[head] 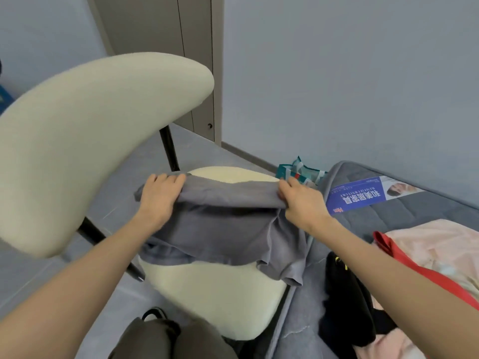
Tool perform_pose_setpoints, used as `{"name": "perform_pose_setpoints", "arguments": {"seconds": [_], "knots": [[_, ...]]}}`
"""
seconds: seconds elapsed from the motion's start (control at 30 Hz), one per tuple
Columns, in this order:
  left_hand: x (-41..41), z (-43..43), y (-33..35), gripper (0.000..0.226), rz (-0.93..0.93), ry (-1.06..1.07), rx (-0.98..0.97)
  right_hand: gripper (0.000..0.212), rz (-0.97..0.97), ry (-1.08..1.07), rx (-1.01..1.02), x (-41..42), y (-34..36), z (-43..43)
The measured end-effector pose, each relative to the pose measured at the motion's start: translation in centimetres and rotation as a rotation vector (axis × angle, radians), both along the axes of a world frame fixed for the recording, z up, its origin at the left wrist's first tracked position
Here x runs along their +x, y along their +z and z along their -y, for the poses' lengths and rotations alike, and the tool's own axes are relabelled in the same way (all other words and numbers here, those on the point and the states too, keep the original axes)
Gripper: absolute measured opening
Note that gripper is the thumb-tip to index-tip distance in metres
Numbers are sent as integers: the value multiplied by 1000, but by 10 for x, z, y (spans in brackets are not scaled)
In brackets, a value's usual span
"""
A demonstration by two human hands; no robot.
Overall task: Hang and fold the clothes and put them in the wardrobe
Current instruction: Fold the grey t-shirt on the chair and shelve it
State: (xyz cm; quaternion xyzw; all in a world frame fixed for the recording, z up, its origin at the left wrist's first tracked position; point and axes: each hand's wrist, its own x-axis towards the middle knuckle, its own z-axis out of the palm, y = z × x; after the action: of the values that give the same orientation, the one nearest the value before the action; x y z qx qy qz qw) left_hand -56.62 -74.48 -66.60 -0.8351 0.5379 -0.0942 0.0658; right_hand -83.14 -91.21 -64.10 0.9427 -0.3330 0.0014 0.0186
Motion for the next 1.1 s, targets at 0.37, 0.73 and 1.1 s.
{"name": "perform_pose_setpoints", "arguments": {"seconds": [0.37,0.73,1.1], "knots": [[-42,-69,-52,54,-147,102,422,27,-337,-28,429,-34,-52,-65],[-110,-6,-50,48,-796,152,143,61,355,-877,731,-49,-84,-33],[-117,-7,-89,52,-852,350,136,59,633,-761,681,-39,-66,-27]]}}
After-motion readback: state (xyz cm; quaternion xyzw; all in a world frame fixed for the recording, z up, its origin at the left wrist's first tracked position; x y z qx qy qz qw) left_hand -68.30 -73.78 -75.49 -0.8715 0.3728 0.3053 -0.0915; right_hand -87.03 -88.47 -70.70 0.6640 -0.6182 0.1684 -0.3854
